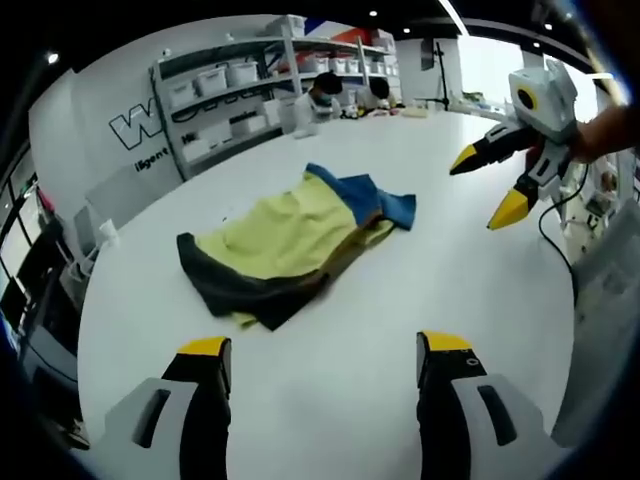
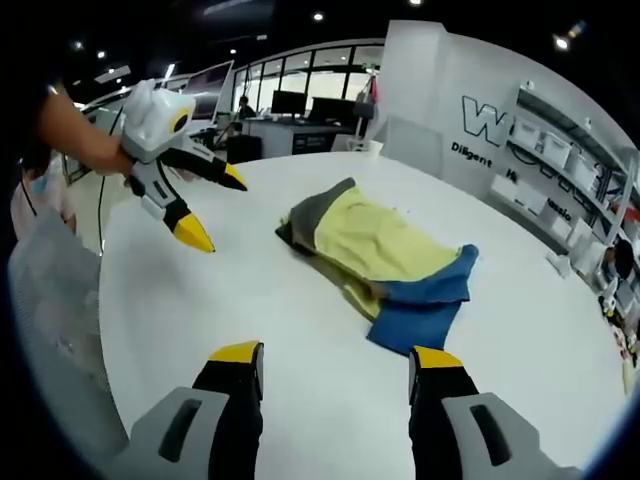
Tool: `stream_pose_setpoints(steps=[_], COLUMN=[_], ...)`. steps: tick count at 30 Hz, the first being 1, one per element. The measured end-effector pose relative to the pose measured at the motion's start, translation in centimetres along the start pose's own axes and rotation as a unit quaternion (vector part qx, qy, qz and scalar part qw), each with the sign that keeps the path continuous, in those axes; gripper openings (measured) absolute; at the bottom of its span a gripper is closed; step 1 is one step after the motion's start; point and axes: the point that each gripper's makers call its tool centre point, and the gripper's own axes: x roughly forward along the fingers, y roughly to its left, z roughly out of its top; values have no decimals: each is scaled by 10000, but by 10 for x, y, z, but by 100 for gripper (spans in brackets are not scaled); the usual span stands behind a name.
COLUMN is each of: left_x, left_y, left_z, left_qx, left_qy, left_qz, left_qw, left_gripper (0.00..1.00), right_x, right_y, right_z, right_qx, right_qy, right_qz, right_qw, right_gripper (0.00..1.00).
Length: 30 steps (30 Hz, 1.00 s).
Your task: Fold the garment on the visible template until the final outline fits inside the template.
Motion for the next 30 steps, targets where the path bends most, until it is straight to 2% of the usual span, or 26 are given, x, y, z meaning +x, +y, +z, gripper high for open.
stream_pose_setpoints(steps=[3,6,10,16,20,22,23,25,30], left_x=[4,7,11,16,19,20,21,22,26], left_y=[3,5,8,10,10,8,6,6,10], left_z=[2,4,7,13,16,18,19,20,16], left_qx=[18,130,281,400,334,322,219,22,-42], left_qy=[26,40,67,85,69,60,39,26,155], left_qz=[11,2,14,-21,-38,-81,-154,-241,-318], left_qw=[10000,9999,9996,9992,9994,9994,9996,9997,9994], left_gripper=[76,75,72,71,72,73,74,75,75], right_x=[2,3,9,21,28,33,35,38,43], right_y=[-6,-10,-16,-19,-22,-24,-25,-26,-29], right_z=[-1,3,10,13,14,13,12,13,17], right_qx=[-61,-201,-503,-652,-608,-590,-569,-558,-698], right_qy=[52,25,-29,66,93,140,148,174,212], right_qz=[43,118,125,194,216,203,212,244,332], right_qw=[10000,9997,9987,9977,9979,9980,9980,9980,9968], right_gripper=[48,33,28,28,33,40,44,44,44])
